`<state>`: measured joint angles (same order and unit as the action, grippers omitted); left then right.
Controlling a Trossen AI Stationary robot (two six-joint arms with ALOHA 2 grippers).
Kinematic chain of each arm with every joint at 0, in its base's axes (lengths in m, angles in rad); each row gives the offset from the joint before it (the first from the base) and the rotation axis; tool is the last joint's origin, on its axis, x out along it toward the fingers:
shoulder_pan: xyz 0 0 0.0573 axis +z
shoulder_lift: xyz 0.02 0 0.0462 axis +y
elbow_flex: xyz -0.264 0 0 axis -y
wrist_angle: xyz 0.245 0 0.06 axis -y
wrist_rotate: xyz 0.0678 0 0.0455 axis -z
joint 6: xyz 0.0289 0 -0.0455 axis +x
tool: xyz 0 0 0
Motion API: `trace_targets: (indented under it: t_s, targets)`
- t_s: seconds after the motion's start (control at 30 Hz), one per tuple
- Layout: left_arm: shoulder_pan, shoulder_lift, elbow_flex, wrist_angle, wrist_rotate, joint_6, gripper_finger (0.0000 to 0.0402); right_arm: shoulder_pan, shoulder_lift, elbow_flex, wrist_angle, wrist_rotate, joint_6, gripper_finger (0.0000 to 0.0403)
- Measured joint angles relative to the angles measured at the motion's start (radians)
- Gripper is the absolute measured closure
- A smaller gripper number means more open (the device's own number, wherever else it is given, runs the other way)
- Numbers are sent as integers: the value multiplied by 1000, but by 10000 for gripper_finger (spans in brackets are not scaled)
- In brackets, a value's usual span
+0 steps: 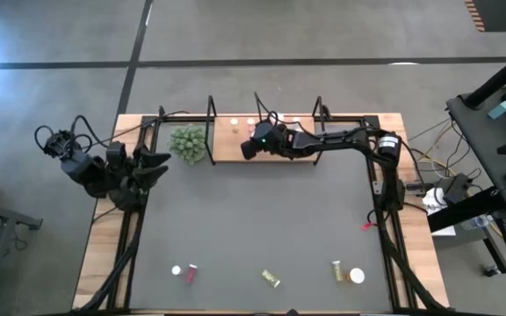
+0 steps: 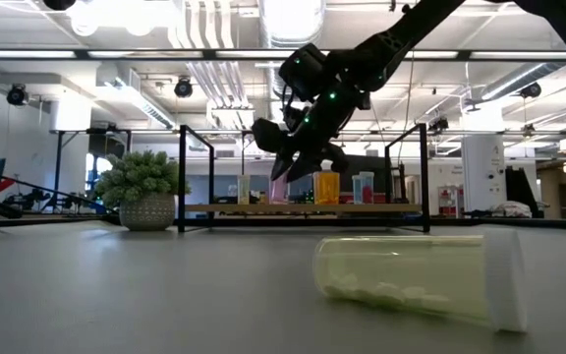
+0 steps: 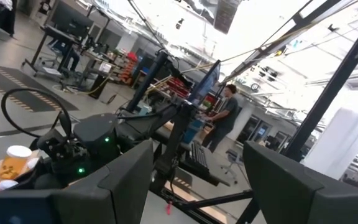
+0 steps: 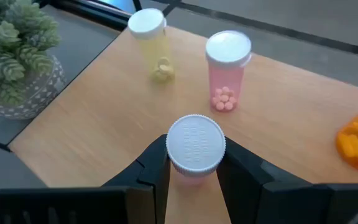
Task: Pick and place medicine bottles onto shelf by color
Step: Put the pink pill bottle on the shelf
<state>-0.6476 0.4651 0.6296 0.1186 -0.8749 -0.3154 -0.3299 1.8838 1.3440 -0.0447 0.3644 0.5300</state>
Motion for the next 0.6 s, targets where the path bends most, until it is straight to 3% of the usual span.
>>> trace_targets:
  t_s: [0.6]
  targets:
    - [0,-8,0,3,-25,17,169,-3,7,11,30,3,-77,298]
